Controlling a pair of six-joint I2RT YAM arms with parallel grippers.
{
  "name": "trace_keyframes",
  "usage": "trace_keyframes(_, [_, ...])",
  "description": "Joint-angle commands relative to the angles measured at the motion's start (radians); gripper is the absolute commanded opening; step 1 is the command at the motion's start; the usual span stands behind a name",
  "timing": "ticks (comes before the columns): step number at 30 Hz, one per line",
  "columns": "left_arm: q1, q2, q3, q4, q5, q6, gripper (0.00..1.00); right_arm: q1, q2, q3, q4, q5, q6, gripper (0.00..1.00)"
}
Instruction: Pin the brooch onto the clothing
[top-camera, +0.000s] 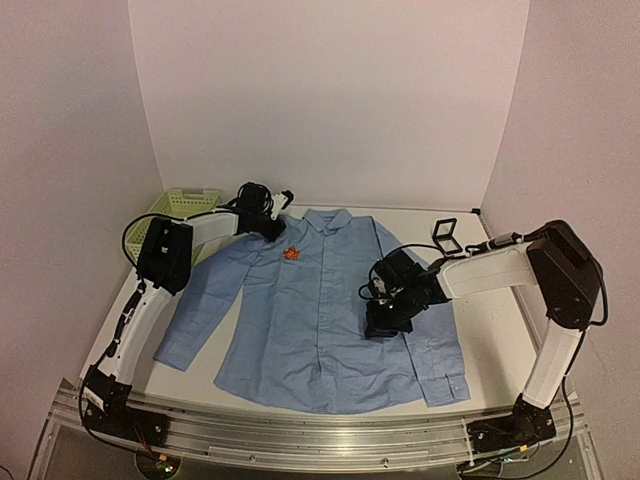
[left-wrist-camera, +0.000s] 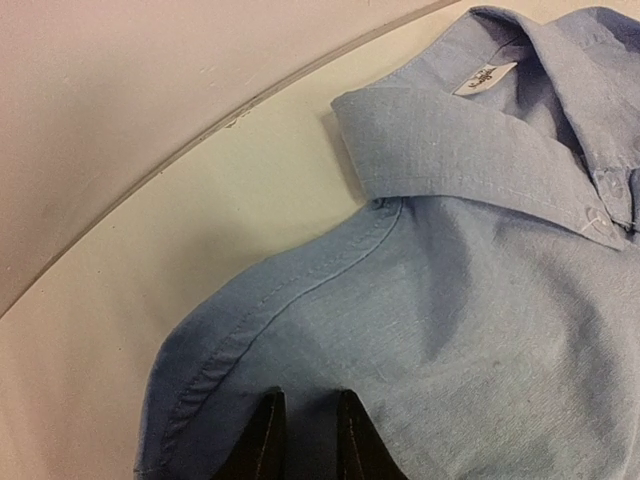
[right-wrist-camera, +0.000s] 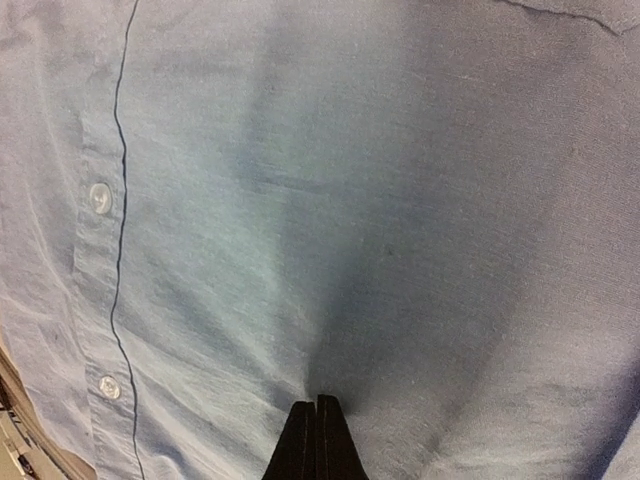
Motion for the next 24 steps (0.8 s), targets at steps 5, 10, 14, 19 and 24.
trace_keyframes(5, [0.009,-0.271,-0.032,-0.046,0.124,-0.025,0.35,-0.05,-0.021,0.261,-0.087,0.021,-0.1,0.07])
trace_keyframes(10, [0.009,-0.532,-0.223,-0.122,0.249,0.042,0.48,-0.143,-0.081,0.293,-0.086,0.051,-0.11,0.18])
trace_keyframes(14, [0.009,-0.832,-0.607,-0.123,0.321,0.139,0.56,-0.242,-0.143,0.219,-0.084,0.05,-0.139,0.29])
trace_keyframes(19, [0.009,-1.187,-1.133,-0.131,0.394,0.228,0.59,-0.346,-0.215,0.109,-0.082,0.052,-0.18,0.44])
trace_keyframes(24, [0.017,-1.563,-1.593,0.056,0.379,0.013,0.79,-0.421,-0.324,-0.014,0.007,0.085,-0.259,0.94])
